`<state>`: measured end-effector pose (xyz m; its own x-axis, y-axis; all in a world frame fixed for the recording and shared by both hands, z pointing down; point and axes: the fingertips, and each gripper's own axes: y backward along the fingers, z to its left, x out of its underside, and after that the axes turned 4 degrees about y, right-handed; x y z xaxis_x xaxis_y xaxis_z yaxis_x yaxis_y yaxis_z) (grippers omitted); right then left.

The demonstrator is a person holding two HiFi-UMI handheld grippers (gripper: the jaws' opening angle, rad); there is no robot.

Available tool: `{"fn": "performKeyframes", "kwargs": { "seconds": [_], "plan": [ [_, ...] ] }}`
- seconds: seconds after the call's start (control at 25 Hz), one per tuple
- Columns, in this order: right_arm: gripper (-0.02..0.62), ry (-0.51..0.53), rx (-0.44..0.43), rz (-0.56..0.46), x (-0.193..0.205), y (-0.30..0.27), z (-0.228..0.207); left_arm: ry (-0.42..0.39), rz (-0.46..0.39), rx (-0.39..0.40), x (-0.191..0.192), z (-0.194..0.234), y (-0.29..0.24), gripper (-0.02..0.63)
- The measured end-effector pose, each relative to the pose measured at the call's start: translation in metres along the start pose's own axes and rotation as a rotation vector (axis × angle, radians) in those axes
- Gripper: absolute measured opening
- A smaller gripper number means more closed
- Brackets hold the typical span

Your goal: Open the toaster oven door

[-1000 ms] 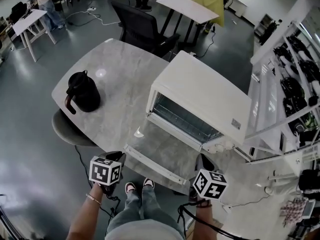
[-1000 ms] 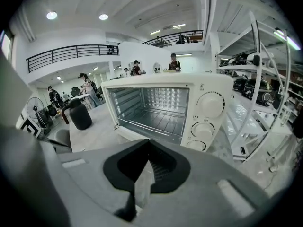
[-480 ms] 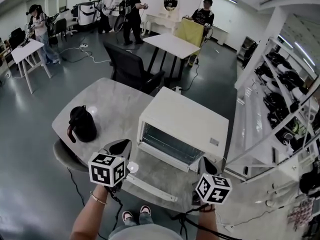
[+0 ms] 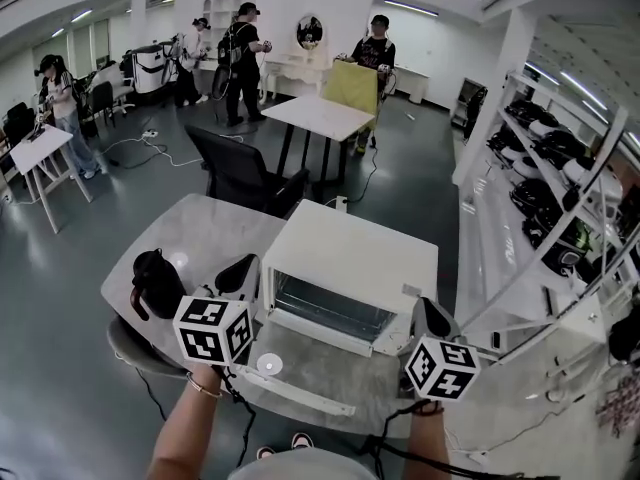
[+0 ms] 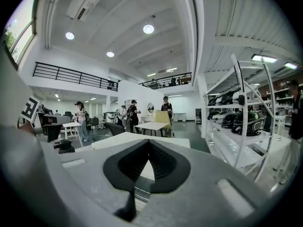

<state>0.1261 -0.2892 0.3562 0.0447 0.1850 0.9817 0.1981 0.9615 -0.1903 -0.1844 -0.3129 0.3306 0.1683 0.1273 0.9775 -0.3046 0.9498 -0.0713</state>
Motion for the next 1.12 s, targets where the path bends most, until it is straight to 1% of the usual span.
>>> {"fn": "performKeyframes", "kwargs": {
  "seconds": [0.28,0.52,0.64,1.12],
  "plan": [
    [0.006,-0.014,0.014,0.016,0.009,-0.001,-0.007,0.005,0.035,-0.014,0.017,0.002,-0.007,0.005],
    [0.005,0.028,0.046,0.042,0.017,-0.001,-0.006,0.014,0.045,-0.011,0.020,0.004,-0.007,0.005],
    [0.005,0.028,0.048,0.044,0.017,-0.002,-0.004,0.014,0.051,-0.011,0.021,0.006,-0.007,0.005],
    [0.005,0.018,0.055,0.067,0.026,0.004,-0.003,0.021,0.083,0.019,0.032,-0.003,-0.008,0.005]
  ]
}}
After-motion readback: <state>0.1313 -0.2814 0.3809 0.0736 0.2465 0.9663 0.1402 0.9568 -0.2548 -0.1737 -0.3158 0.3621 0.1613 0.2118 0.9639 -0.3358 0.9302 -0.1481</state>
